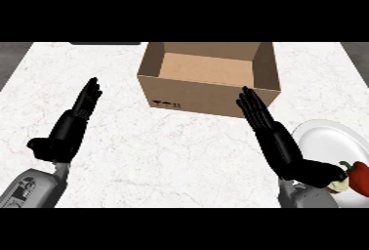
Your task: Pick the bell pepper from the plate and place it in the cardboard box
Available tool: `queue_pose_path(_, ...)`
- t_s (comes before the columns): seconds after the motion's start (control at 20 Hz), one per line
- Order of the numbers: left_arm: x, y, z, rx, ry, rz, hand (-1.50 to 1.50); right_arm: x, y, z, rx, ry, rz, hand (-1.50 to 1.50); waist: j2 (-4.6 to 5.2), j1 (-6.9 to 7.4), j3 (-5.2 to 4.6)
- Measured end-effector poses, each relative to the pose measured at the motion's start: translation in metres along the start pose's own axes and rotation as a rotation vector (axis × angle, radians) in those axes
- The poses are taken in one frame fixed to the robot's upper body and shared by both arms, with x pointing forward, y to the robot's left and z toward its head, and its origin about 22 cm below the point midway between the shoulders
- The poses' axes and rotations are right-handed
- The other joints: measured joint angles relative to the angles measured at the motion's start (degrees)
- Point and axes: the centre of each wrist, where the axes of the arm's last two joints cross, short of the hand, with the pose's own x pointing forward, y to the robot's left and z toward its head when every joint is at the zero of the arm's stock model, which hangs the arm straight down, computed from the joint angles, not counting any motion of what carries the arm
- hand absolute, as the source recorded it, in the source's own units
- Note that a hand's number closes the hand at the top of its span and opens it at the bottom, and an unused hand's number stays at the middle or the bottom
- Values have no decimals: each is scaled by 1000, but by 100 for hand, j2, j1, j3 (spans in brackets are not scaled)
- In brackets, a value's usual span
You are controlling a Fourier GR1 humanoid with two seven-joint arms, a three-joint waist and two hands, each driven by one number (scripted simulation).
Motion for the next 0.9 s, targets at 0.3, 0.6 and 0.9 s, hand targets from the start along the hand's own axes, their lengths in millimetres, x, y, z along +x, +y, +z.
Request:
queue_pose_path(0.3, -16, 21, 17, 112, 131, -104, 0, 45, -85, 9, 47, -111, 45, -150, 32, -13, 43)
queue_pose_path(0.6, -27, 26, 35, 159, 248, -137, 0, 53, -176, 52, -206, -12, 343, -150, 57, -40, 43)
queue_pose_path(0.9, -29, 15, 44, 166, 287, -144, 0, 61, -243, 94, -212, -23, 413, -150, 67, 17, 51)
